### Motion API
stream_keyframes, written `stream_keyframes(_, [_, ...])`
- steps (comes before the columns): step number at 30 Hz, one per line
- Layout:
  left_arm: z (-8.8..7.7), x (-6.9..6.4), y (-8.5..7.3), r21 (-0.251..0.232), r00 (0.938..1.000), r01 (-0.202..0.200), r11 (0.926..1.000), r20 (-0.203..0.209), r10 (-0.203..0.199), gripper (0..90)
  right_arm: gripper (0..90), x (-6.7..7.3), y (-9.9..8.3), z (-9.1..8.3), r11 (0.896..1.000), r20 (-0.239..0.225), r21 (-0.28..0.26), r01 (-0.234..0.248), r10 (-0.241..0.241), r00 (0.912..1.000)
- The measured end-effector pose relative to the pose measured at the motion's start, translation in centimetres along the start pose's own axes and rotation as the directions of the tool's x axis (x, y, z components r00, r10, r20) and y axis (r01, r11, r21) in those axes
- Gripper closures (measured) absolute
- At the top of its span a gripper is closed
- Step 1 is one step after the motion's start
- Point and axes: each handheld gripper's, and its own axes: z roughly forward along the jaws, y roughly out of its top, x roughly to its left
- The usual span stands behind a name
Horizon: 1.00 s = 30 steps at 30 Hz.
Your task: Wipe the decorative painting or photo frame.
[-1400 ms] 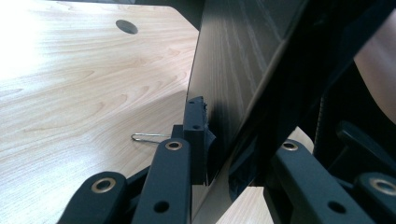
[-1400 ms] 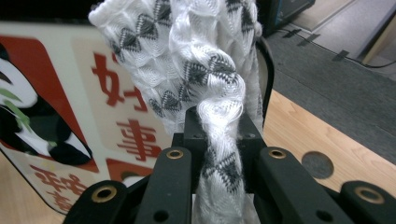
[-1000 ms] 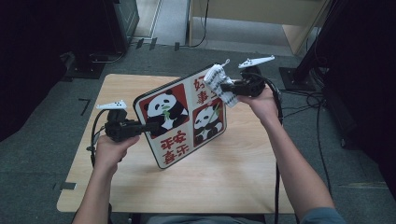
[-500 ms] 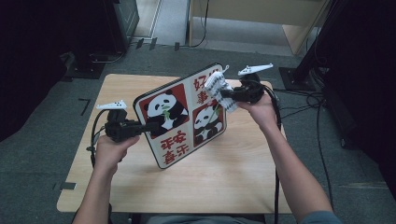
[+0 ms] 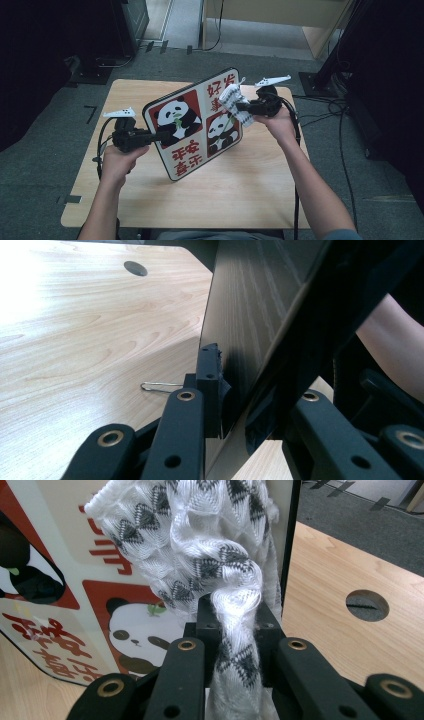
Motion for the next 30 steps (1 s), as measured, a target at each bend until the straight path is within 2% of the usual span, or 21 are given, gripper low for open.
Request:
stream_keyframes(24, [0.0, 0.1, 0.0, -0.005, 0.9999, 0.012, 0.9999, 0.006, -0.012, 76.5, 80.8, -0.7, -3.4, 1.5, 0.998, 0.018, 0.053, -0.027, 0.026, 0.9995])
stream_keyframes(27, [0.0, 0.1, 0.0, -0.012, 0.9992, 0.040, 0.9991, 0.009, -0.040, 75.9, 80.7, -0.8, -3.8, 1.7, 0.998, 0.017, 0.057, -0.027, 0.026, 0.9995])
stream_keyframes(30, [0.1, 0.0, 0.0, -0.015, 0.9992, 0.040, 0.9991, 0.004, -0.040, 75.9, 80.7, -0.9, -4.2, 1.9, 0.998, 0.017, 0.059, -0.033, 0.032, 0.9993])
